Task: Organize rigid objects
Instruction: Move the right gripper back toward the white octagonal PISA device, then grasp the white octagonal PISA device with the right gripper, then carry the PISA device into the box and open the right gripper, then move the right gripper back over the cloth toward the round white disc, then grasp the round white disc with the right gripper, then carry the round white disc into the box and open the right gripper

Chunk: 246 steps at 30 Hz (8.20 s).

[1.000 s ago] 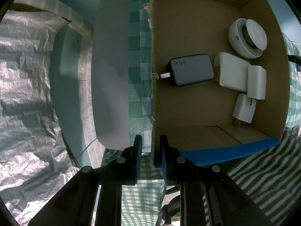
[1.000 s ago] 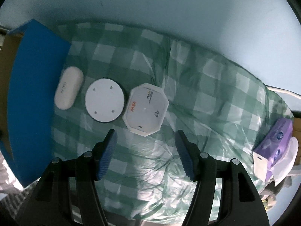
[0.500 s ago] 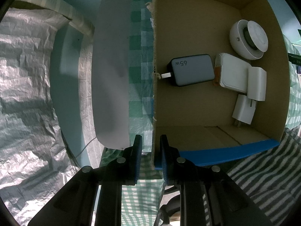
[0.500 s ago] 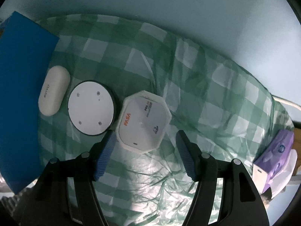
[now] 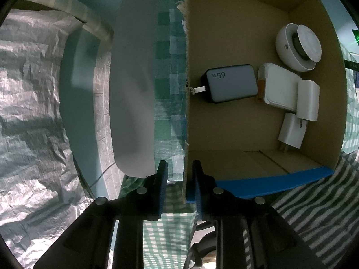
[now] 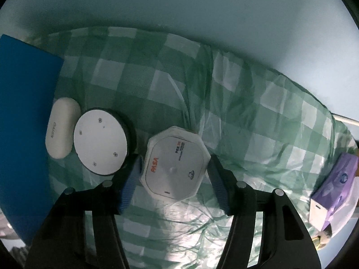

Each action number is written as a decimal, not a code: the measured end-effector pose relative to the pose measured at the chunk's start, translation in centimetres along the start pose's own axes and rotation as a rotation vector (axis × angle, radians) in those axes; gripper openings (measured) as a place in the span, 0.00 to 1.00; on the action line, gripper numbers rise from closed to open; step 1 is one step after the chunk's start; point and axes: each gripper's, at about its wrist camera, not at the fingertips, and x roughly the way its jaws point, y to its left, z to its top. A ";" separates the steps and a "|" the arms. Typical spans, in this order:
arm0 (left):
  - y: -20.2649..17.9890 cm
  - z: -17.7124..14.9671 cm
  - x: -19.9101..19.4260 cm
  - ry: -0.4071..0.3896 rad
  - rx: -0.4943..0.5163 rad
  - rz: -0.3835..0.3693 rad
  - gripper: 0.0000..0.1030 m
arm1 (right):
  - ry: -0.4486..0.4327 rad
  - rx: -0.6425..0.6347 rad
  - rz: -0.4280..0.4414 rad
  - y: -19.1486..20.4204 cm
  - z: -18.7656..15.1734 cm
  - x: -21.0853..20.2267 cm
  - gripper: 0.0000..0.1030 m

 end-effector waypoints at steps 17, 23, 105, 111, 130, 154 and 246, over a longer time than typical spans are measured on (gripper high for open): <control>-0.2 0.0 0.2 0.003 0.008 0.003 0.22 | 0.031 0.074 0.064 -3.3 -2.0 1.2 0.56; -0.3 0.1 0.3 0.004 0.015 0.005 0.22 | 0.029 0.085 0.028 -2.0 -2.1 1.3 0.52; -0.2 0.3 -0.1 -0.005 0.028 0.006 0.22 | -0.161 -0.498 0.128 22.4 -5.7 -11.6 0.55; -0.2 0.3 -0.1 -0.004 0.029 0.008 0.22 | -0.179 -0.478 0.129 21.2 -5.6 -12.7 0.60; 0.0 0.1 -0.2 -0.005 0.023 0.001 0.22 | -0.190 -0.322 0.046 10.7 -5.5 -12.8 0.61; 0.2 -0.1 -0.2 -0.003 0.005 -0.003 0.22 | -0.016 -0.258 -0.038 4.9 -2.8 -2.3 0.68; 0.3 0.2 -0.5 -0.011 0.019 0.002 0.22 | -0.110 -0.605 0.070 25.4 -5.8 -9.7 0.63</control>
